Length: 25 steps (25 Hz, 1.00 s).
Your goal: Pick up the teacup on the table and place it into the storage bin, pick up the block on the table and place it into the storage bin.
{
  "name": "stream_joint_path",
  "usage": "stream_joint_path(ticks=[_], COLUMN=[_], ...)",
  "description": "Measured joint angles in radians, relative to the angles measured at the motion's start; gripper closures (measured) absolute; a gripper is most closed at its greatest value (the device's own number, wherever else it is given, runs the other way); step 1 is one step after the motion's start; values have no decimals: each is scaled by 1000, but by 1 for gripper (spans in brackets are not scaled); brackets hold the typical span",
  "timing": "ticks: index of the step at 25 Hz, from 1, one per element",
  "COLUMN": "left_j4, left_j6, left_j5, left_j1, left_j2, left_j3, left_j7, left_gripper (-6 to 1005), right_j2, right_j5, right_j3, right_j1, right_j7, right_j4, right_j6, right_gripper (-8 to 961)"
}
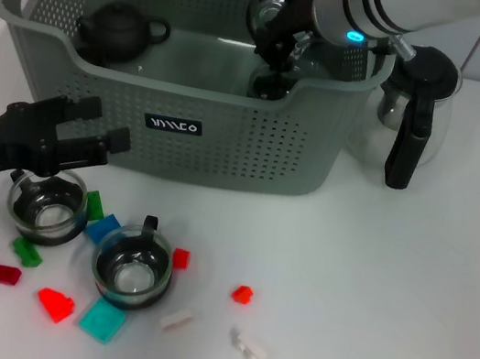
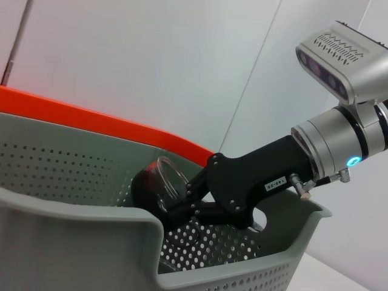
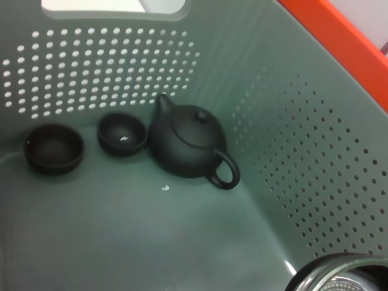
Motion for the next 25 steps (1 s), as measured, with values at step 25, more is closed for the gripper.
stream_joint_path(ticks=[25], left_j4=[-3], left_j6=[-4], left_j5=[0], left_j1=[0], left_j2=[-2], left_j3=[-3], left_j7=[10], left_gripper=[139], right_j2=[-3], right_j5=[-3], right_j3=[-4], right_j1=[-2], right_j7=[48], right_j4=[2], right_j6=[8], right_gripper=[789])
